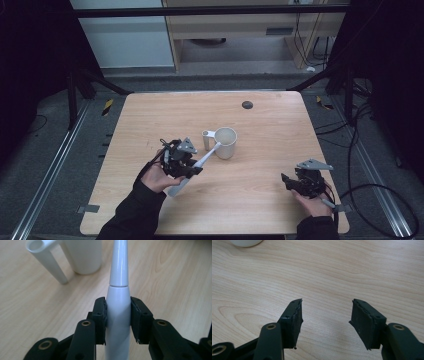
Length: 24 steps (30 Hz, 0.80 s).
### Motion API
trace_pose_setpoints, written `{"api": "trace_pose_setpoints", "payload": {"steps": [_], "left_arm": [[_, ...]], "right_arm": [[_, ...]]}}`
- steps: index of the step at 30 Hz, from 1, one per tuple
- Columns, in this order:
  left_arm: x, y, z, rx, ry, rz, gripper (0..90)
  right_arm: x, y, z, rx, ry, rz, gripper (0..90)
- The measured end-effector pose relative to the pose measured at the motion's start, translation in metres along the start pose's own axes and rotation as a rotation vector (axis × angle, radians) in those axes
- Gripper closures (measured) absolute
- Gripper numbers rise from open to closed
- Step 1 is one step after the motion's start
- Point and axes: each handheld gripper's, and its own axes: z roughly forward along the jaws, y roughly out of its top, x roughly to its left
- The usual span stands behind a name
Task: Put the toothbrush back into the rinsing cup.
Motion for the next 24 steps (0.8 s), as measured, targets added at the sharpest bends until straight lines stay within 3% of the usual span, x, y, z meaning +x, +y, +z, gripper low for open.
{"api": "trace_pose_setpoints", "payload": {"steps": [10, 17, 24], "left_arm": [[0.013, 0.004, -0.015, -0.23, 0.15, -0.159, 67.0], [0.022, 0.01, -0.023, -0.351, 0.235, -0.218, 66.9], [0.031, 0.018, -0.025, -0.436, 0.264, -0.282, 67.0]], "right_arm": [[-0.001, -0.001, 0.001, -0.023, -0.014, 0.01, 38.4], [-0.001, -0.001, 0.002, -0.029, -0.026, 0.015, 34.9], [0.0, -0.002, 0.004, -0.025, -0.03, 0.009, 32.8]]}}
